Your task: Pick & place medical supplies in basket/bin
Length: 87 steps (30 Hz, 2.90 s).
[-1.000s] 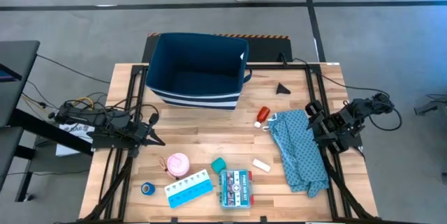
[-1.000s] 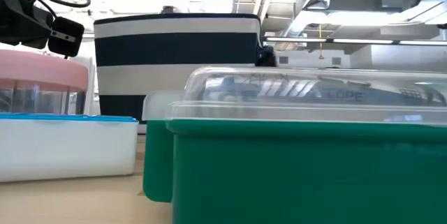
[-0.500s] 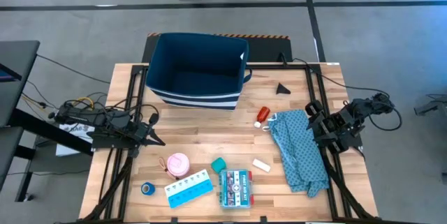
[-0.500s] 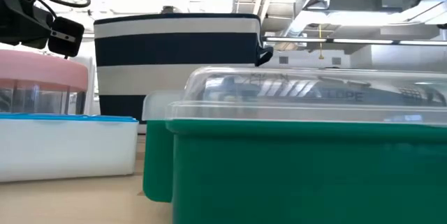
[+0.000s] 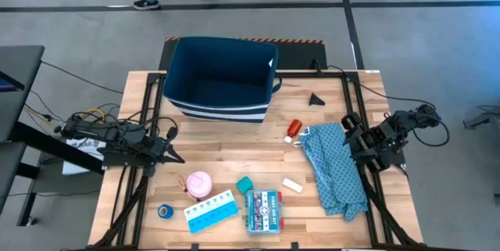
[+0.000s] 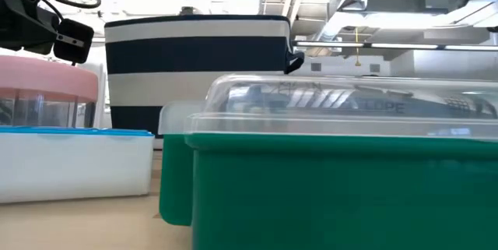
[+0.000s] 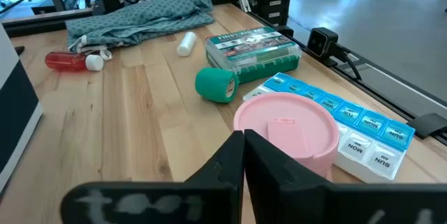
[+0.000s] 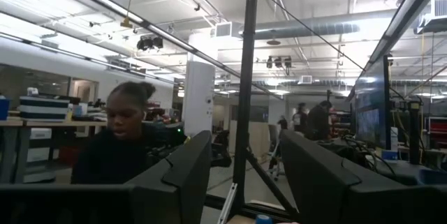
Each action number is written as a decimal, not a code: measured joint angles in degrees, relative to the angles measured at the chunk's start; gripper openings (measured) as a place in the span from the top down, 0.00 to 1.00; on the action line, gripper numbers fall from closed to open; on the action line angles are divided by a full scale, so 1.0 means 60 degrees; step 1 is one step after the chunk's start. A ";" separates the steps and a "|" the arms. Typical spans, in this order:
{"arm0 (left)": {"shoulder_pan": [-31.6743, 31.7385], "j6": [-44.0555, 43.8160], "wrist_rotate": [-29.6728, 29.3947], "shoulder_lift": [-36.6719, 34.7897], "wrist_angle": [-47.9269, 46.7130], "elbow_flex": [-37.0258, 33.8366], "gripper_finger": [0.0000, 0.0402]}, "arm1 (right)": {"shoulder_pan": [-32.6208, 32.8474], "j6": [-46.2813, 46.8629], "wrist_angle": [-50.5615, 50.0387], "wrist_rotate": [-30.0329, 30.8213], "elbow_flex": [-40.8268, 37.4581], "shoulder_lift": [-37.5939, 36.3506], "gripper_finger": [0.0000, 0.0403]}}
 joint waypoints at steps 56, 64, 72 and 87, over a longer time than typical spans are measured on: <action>0.0000 -0.0139 -0.0364 -0.0004 0.5764 -0.0012 1.00 | -0.0003 0.0000 -0.0002 0.0002 -0.0002 0.0001 0.58; 0.0000 -0.0897 -0.2693 0.0004 0.5679 -0.0015 1.00 | -0.0002 0.0000 -0.0002 0.0002 -0.0002 -0.0001 0.58; -0.0004 -0.0240 -0.4295 0.0747 0.6506 0.0160 0.97 | -0.0004 -0.0646 0.0006 0.0002 0.0001 0.0000 0.58; 0.0000 0.0192 -0.4830 0.2983 0.4785 0.2731 0.67 | -0.0008 -0.0909 0.0122 0.0002 0.0001 -0.0002 0.58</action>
